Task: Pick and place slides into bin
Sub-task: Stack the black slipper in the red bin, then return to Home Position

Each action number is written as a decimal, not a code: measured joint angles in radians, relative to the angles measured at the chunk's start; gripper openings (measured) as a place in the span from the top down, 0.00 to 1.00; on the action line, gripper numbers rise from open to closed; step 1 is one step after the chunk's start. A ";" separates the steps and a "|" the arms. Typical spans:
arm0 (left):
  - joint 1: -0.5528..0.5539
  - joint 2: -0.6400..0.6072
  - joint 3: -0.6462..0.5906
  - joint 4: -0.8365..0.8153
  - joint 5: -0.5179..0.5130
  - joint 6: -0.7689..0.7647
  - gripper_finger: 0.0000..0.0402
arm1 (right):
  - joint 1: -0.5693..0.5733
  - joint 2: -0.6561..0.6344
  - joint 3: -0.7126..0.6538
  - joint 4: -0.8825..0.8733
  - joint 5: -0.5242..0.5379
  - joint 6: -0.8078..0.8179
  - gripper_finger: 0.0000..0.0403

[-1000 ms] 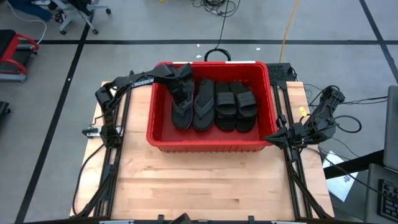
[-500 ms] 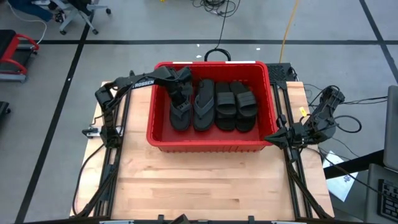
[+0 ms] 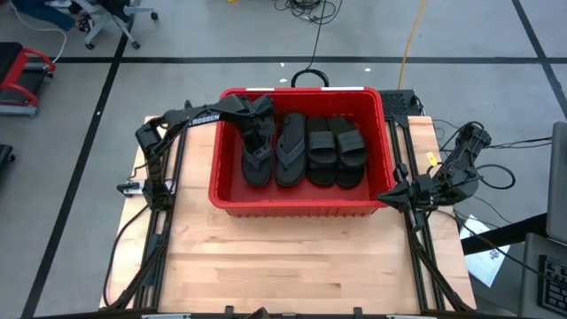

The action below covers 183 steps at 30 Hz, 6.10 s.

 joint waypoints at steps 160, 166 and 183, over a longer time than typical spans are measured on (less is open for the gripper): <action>-0.485 -1.309 -1.059 1.261 -0.503 -0.132 1.00 | -0.737 -0.105 0.066 -0.126 -0.877 0.043 1.00; -0.513 -1.370 -1.059 1.118 -0.525 -0.106 1.00 | -0.737 -0.091 0.066 -0.124 -0.856 0.052 1.00; -0.513 -1.362 -1.059 1.119 -0.524 -0.108 0.95 | -0.737 -0.083 0.065 -0.111 -0.781 0.052 1.00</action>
